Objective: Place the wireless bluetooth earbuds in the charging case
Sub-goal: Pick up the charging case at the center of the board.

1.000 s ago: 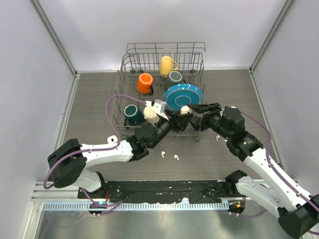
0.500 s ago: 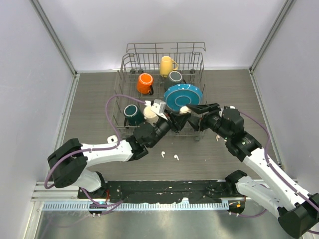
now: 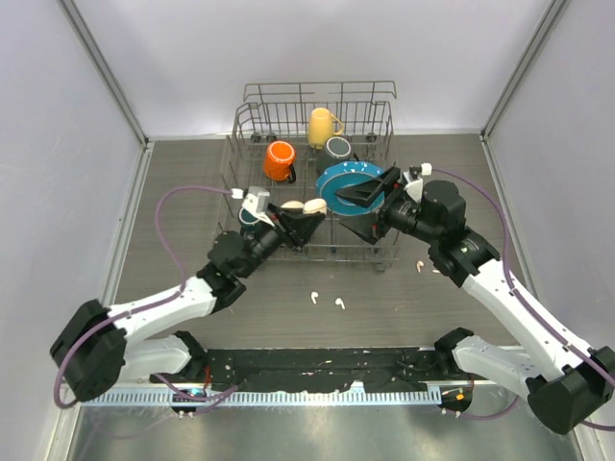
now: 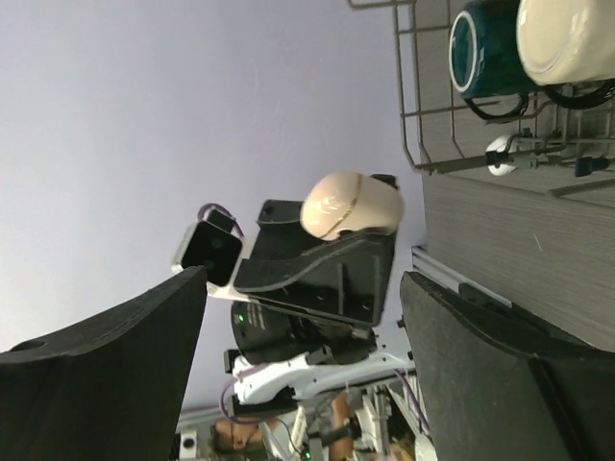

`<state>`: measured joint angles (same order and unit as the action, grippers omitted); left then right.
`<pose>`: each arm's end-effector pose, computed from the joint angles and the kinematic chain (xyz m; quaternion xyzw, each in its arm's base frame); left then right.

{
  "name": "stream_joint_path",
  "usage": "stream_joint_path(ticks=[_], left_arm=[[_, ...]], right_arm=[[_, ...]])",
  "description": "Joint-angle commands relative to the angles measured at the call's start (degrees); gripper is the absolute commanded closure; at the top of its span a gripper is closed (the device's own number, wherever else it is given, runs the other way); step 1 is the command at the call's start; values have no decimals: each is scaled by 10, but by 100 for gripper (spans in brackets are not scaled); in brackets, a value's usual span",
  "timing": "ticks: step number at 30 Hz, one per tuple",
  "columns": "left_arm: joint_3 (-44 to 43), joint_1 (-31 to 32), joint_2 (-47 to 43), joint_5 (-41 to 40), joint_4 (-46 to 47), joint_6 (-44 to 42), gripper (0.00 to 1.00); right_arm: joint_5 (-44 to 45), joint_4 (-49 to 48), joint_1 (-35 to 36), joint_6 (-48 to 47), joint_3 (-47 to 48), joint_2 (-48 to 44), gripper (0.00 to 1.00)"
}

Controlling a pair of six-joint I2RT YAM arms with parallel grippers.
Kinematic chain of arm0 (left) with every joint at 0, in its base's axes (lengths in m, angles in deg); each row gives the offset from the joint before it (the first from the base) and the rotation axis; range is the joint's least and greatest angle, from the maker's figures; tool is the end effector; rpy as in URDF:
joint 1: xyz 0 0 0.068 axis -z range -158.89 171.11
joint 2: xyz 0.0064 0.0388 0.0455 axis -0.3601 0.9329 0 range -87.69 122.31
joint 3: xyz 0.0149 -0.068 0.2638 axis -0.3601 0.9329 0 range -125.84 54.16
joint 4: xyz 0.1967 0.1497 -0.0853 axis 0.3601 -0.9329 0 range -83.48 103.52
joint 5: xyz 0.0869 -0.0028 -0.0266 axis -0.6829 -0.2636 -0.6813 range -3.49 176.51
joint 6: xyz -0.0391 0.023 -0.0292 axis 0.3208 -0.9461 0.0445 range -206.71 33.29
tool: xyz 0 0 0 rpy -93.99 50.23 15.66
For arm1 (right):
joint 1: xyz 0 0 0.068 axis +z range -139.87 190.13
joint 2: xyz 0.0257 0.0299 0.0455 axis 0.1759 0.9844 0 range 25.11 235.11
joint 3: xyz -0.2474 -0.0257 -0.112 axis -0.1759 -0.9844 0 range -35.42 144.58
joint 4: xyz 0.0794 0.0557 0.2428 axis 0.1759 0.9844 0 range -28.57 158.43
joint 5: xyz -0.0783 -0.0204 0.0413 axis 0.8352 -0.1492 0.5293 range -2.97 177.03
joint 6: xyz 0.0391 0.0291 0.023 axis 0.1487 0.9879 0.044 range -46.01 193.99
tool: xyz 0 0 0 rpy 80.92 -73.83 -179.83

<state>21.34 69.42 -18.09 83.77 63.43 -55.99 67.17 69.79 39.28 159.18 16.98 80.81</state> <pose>0.1788 -0.1982 0.2872 0.0765 0.6170 -0.4867 0.6136 0.1902 0.1200 0.3556 0.2627 0.7253 0.5952 0.2249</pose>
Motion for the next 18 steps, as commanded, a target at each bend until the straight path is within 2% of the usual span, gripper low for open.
stream_joint_path(ticks=[1,4,8,13,18], left_arm=[[14,-52,-108,160,-41,-8,100],[10,-74,-156,217,-94,-30,100],[0,-88,-176,277,-125,-35,100],[-1,-88,-153,317,-98,-15,100],[14,-88,-128,314,-26,16,100]], right_arm=[[-113,-33,2,-73,29,38,13],[-138,-18,2,-94,32,45,13],[-159,-52,3,-95,31,38,13],[-190,-143,6,-50,9,32,13],[-184,-135,21,-53,2,29,12]])
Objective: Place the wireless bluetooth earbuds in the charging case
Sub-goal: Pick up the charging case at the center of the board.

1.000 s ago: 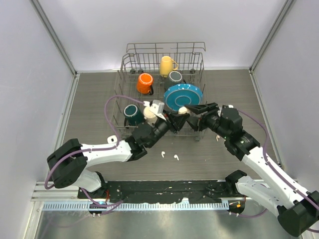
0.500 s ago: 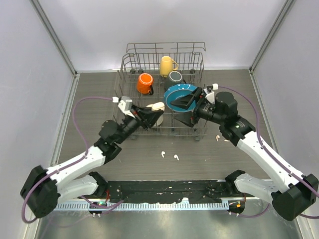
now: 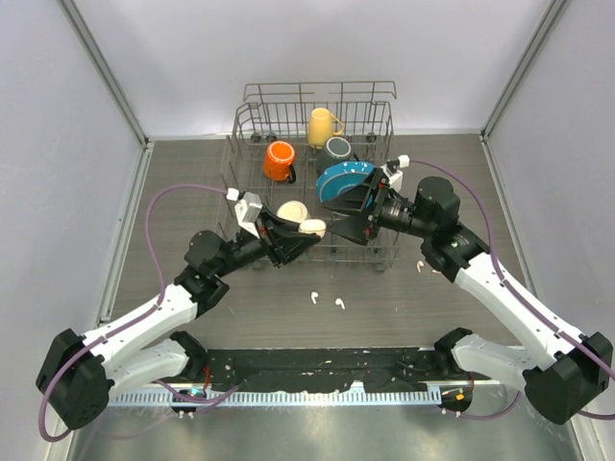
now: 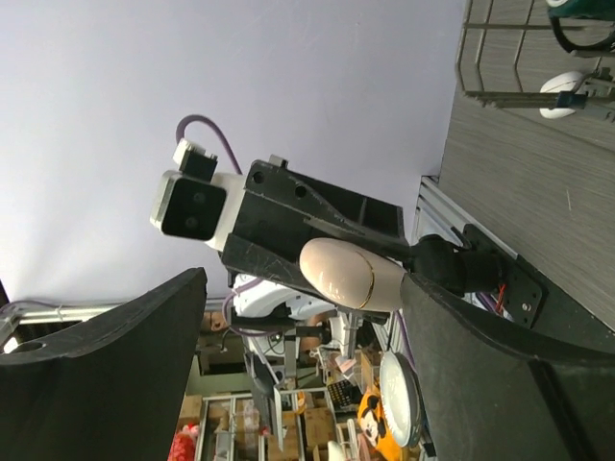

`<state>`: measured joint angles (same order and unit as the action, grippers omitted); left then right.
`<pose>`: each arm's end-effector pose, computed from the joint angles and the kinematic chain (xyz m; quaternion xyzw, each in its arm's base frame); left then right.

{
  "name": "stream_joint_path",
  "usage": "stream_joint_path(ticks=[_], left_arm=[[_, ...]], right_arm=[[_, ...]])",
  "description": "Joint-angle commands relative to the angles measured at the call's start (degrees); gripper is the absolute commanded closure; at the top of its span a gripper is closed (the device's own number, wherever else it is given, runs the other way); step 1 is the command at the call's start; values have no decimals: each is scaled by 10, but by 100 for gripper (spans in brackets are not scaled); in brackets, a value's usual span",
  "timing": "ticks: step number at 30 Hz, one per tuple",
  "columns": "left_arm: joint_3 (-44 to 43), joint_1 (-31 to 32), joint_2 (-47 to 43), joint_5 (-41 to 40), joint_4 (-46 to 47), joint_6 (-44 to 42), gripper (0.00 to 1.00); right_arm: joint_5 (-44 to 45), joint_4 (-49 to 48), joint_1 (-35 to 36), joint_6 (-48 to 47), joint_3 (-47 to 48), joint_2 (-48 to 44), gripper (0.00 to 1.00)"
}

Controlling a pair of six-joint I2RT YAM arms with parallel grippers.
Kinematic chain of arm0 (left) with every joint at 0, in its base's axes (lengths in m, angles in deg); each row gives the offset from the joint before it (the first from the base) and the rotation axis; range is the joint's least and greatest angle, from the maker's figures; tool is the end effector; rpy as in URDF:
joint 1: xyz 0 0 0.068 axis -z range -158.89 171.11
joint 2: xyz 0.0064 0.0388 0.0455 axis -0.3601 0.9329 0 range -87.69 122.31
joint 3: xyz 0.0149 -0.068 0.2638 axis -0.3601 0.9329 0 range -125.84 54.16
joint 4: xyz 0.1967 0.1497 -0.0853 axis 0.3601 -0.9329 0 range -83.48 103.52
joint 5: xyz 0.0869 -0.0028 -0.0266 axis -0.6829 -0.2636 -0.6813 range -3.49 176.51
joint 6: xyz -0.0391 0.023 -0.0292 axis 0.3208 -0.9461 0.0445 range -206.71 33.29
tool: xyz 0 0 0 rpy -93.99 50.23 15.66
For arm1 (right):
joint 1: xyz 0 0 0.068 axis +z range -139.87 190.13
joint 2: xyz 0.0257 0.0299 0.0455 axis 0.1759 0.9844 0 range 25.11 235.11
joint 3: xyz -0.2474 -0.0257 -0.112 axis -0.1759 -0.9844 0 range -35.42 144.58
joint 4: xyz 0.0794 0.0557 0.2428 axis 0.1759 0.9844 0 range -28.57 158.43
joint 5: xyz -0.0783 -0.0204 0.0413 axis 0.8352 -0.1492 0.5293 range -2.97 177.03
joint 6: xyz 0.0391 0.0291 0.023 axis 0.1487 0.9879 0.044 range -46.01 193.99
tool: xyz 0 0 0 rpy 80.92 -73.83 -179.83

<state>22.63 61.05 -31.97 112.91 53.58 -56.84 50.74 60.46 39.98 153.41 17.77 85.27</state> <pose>0.1595 -0.1542 0.3149 0.2330 0.5686 -0.5574 0.5584 0.1987 0.1384 0.3615 0.1069 0.7285 0.6524 0.1793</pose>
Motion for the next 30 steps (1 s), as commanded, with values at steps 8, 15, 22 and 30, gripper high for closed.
stream_joint_path(ticks=[8,15,22,30], left_arm=[[-7,-4,24,29,90,43,100],[0,-4,22,31,101,42,100],[5,-4,26,29,107,33,100],[7,-4,32,29,114,30,100]], right_arm=[[6,-39,43,6,-37,-12,12],[10,-60,62,14,-37,3,19],[13,-135,69,76,-71,10,36],[31,-185,69,131,-95,8,35]])
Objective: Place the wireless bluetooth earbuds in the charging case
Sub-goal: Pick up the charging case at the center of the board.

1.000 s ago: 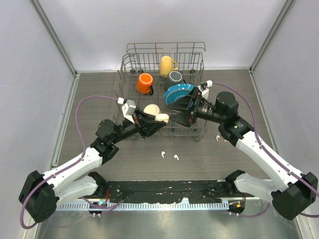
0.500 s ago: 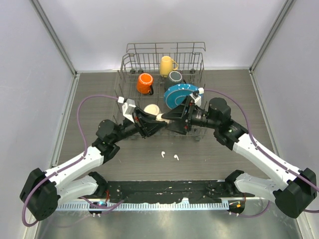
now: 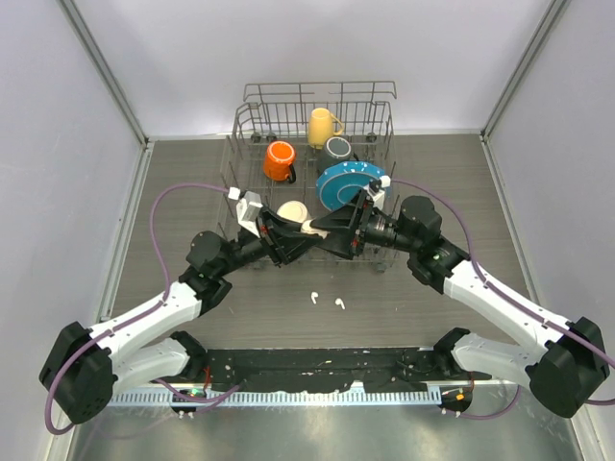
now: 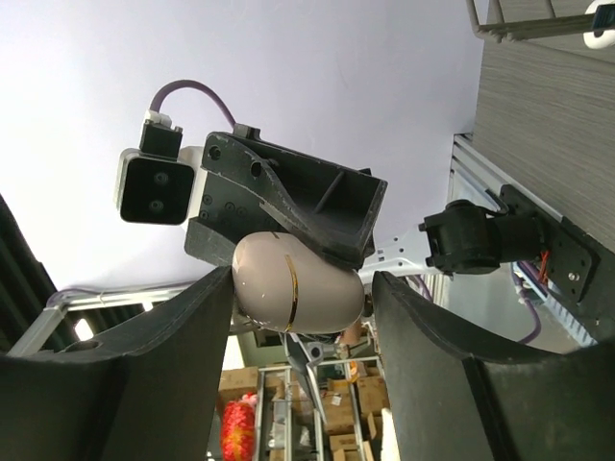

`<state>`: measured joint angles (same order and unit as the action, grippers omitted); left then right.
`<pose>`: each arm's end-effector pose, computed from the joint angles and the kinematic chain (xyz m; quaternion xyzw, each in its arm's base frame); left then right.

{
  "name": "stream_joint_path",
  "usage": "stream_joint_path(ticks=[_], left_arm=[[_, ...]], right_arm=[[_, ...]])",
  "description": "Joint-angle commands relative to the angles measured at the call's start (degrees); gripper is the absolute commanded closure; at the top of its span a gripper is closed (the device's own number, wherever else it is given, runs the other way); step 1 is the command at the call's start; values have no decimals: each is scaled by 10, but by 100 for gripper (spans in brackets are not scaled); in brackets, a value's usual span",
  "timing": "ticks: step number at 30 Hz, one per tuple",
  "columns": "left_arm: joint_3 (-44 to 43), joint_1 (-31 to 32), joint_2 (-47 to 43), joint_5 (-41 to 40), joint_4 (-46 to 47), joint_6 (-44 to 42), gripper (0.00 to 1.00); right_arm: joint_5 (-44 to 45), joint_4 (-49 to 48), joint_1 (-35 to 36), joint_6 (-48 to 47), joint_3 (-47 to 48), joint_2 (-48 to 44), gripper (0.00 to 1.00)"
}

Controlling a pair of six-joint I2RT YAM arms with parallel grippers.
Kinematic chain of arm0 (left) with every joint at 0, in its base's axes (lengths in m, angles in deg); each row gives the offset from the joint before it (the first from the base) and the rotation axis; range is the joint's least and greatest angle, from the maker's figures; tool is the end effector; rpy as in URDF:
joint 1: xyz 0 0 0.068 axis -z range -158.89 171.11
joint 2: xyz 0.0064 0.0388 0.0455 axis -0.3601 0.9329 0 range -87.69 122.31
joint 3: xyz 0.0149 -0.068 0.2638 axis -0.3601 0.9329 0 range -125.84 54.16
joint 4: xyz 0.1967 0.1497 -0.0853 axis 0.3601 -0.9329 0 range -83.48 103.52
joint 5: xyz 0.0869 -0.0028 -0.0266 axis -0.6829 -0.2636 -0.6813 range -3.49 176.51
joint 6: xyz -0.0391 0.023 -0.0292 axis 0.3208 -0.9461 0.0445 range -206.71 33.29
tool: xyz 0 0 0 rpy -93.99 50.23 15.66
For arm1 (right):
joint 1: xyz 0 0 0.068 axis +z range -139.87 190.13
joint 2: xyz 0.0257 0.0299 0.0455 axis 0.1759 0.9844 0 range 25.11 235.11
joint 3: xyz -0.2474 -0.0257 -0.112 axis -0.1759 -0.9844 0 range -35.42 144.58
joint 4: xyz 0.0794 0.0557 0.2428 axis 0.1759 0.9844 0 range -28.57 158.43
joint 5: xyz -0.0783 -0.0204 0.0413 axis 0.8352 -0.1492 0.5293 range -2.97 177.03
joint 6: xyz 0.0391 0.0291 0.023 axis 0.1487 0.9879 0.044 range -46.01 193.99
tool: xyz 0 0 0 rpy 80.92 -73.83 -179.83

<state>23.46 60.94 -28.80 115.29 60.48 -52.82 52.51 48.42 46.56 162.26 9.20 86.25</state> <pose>0.1638 -0.1589 0.3105 0.2310 0.5529 -0.5881 0.5432 0.1872 0.1633 0.3262 0.1213 0.7146 0.6798 0.1121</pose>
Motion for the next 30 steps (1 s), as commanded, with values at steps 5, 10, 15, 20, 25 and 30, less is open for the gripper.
stream_joint_path(ticks=[5,10,15,20,25,30], left_arm=[[4,-3,-1,1,48,-10,100],[6,-3,-1,-5,51,-9,100],[6,-3,2,-10,50,-8,100],[6,-3,3,-15,49,-1,79],[5,-3,5,-19,59,6,66],[3,-3,12,-21,66,13,58]], right_arm=[[26,-112,3,71,-30,3,36],[20,-163,4,100,-34,11,52],[20,-157,4,97,-33,2,75],[19,-114,5,71,-26,-4,85],[17,-112,5,68,-28,-1,86],[14,-113,5,68,-30,3,87]])
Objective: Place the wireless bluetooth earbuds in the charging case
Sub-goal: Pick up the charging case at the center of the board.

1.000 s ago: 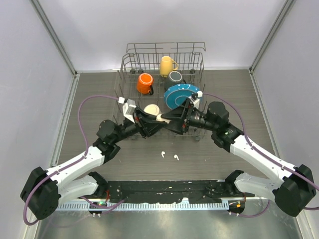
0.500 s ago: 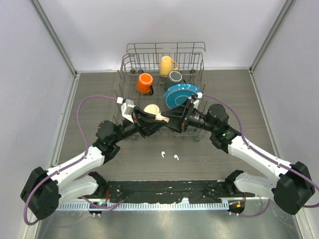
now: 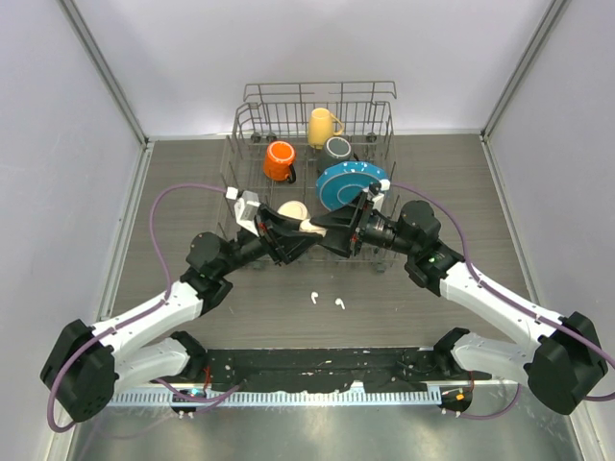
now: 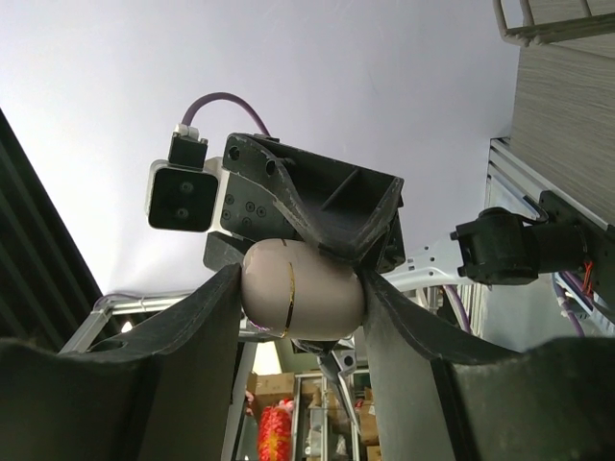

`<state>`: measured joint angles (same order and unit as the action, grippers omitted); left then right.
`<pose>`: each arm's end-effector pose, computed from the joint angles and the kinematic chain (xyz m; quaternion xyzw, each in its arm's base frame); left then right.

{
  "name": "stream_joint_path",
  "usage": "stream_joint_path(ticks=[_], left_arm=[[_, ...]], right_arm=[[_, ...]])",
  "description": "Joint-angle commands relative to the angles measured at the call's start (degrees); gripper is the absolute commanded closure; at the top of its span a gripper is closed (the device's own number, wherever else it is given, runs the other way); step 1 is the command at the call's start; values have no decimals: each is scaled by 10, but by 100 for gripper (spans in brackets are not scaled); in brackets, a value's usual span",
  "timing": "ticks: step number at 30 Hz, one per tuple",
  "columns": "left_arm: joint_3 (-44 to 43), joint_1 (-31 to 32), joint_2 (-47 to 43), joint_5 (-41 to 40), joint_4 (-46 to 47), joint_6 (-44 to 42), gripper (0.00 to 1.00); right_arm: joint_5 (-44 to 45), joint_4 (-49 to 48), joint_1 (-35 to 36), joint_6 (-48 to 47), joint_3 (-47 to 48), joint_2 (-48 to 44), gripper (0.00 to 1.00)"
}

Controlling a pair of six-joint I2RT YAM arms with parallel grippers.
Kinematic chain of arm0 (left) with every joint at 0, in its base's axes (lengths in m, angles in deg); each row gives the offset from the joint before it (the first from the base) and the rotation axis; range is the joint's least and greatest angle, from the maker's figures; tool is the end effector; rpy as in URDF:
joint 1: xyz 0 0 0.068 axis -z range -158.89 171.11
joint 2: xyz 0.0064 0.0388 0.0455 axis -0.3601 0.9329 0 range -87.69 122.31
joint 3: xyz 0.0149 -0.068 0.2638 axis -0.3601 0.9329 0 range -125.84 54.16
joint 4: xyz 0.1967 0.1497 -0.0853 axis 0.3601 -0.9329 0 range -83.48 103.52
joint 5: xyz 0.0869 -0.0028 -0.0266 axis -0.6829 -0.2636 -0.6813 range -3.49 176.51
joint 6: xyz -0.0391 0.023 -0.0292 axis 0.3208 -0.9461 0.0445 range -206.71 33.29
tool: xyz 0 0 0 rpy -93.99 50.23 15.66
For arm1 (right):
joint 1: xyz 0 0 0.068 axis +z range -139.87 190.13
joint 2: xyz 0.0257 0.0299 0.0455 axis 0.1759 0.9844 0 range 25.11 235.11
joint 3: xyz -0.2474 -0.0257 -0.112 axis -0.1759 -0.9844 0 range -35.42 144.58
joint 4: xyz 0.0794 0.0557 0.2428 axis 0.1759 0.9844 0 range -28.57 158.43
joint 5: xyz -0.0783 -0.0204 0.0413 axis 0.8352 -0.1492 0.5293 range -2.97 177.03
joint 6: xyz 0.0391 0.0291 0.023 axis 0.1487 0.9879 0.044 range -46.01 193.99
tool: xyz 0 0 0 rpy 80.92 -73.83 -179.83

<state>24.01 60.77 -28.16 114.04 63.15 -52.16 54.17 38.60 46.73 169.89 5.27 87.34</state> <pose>0.1651 -0.1583 0.3097 0.2198 0.5461 -0.5892 0.5534 0.1898 0.1651 0.3152 0.1560 0.6828 0.7073 0.0952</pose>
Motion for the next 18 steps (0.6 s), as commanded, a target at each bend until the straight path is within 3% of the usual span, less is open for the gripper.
stream_joint_path(ticks=[1,2,5,10,11,14,16,18], left_arm=[[-3,-1,7,-8,40,6,58],[-3,-1,8,-7,40,8,57],[-6,-1,11,-2,40,8,68],[-4,-1,14,-3,40,9,69],[-3,-1,13,-4,41,9,81],[-3,-1,13,-4,43,7,100],[-3,0,13,-7,43,7,100],[0,0,8,-12,45,7,100]], right_arm=[[-2,-16,3,-9,10,-8,87],[-2,-16,3,-8,10,-7,87],[-1,-40,3,6,0,-8,87],[-7,-64,3,19,-1,0,88],[-7,-64,3,22,-2,1,88],[-6,-71,3,25,-5,2,88],[-6,-77,3,26,-6,1,85],[-5,-77,3,21,-9,-1,76]])
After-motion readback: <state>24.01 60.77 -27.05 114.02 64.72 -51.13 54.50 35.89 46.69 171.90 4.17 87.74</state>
